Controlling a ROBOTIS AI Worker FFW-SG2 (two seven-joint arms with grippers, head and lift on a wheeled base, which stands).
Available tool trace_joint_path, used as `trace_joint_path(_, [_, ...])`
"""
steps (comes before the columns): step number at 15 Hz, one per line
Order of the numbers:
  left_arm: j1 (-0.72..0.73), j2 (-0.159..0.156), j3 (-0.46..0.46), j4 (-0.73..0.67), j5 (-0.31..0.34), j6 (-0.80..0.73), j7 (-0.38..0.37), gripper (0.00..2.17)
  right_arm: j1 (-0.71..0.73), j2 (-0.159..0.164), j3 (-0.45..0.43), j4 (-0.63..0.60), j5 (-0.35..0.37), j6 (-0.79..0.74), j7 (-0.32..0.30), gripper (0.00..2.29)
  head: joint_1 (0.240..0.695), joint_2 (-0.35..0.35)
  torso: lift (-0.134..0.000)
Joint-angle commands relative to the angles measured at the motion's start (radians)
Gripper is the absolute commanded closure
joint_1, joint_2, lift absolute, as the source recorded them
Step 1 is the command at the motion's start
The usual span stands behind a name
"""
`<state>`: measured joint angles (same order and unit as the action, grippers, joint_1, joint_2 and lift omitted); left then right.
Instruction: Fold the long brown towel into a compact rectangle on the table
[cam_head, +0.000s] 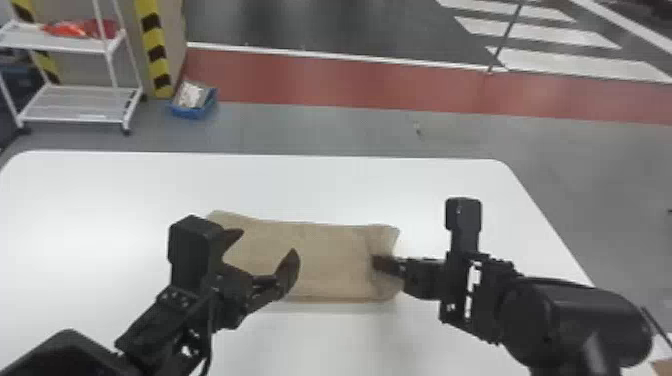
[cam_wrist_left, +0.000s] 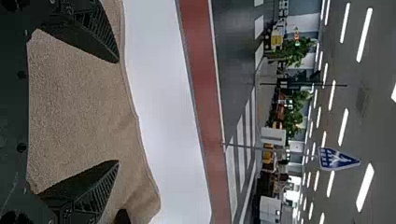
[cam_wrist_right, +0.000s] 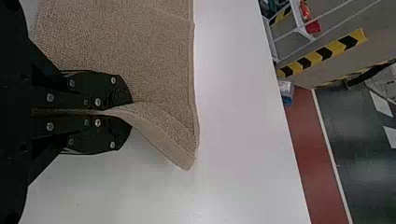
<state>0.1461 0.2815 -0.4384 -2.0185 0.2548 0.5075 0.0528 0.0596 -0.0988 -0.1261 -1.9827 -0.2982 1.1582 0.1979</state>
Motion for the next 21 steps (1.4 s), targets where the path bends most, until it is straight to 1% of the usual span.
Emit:
trace_joint_path(1, [-0.06,-0.016,-0.017,0.109,-0.002,-0.005,-0.019,0.52,0.0,-0.01,-0.007,-0.011,-0.01,-0.002,0.0,1.24,0.695,-0.206,-0.124])
trace_joint_path(2, [-0.08,-0.018,-0.014,0.142,0.003,-0.002,-0.025,0.84,-0.001,-0.016,-0.012,-0.011,-0.012,-0.002,0.0,1.24,0.695,-0.209,-0.124])
trace_joint_path(3, [-0.092,-0.021,0.0,0.162,0.017,0.007,-0.028,1.32,-0.007,-0.029,-0.032,-0.01,-0.03,-0.002,0.0,1.24,0.695,-0.211,-0.124])
trace_joint_path(4, [-0.105,-0.021,0.024,0.169,0.026,0.056,-0.067,1.62,-0.018,-0.036,-0.049,-0.008,-0.05,-0.002,0.0,1.24,0.695,-0.212,-0.124])
trace_joint_path(5, [-0.109,-0.021,0.053,0.179,0.043,0.102,-0.108,1.62,-0.034,-0.044,-0.056,-0.004,-0.052,-0.002,0.002,1.24,0.695,-0.213,-0.124])
trace_joint_path(7, [-0.115,-0.021,0.069,0.182,0.041,0.118,-0.113,1.62,-0.07,-0.059,-0.053,0.018,-0.049,-0.005,0.008,1.24,0.695,-0.214,-0.124])
trace_joint_path(8, [-0.12,-0.021,0.078,0.184,0.034,0.167,-0.113,1.62,-0.083,-0.061,-0.053,0.035,-0.053,-0.008,0.018,1.24,0.695,-0.211,-0.124])
trace_joint_path(11, [-0.132,-0.021,0.075,0.236,0.021,0.176,-0.12,1.62,-0.098,-0.056,-0.041,0.038,-0.072,-0.011,0.043,1.24,0.695,-0.187,-0.124])
trace_joint_path(12, [-0.148,-0.022,0.067,0.262,0.02,0.176,-0.129,1.62,-0.099,-0.048,-0.037,0.03,-0.096,-0.008,0.041,1.24,0.695,-0.179,-0.124])
trace_joint_path(13, [-0.155,-0.027,0.07,0.274,0.034,0.179,-0.142,1.62,-0.106,-0.045,-0.033,0.012,-0.108,0.004,0.041,1.24,0.695,-0.172,-0.124])
trace_joint_path(14, [-0.158,-0.031,0.067,0.276,0.035,0.179,-0.148,1.62,-0.113,-0.039,-0.024,-0.015,-0.124,0.041,0.038,1.24,0.695,-0.164,-0.124])
trace_joint_path(16, [-0.174,-0.05,0.064,0.291,0.035,0.179,-0.152,1.62,-0.122,-0.009,-0.023,-0.056,-0.164,0.078,0.023,1.24,0.695,-0.144,-0.124])
trace_joint_path(18, [-0.18,-0.07,0.04,0.297,0.027,0.179,-0.156,1.62,-0.126,0.031,-0.001,-0.087,-0.16,0.087,0.018,1.24,0.695,-0.13,-0.124])
trace_joint_path(21, [-0.192,-0.084,0.007,0.302,0.021,0.179,-0.154,1.62,-0.142,0.077,0.039,-0.096,-0.16,0.093,-0.006,1.24,0.695,-0.115,-0.124])
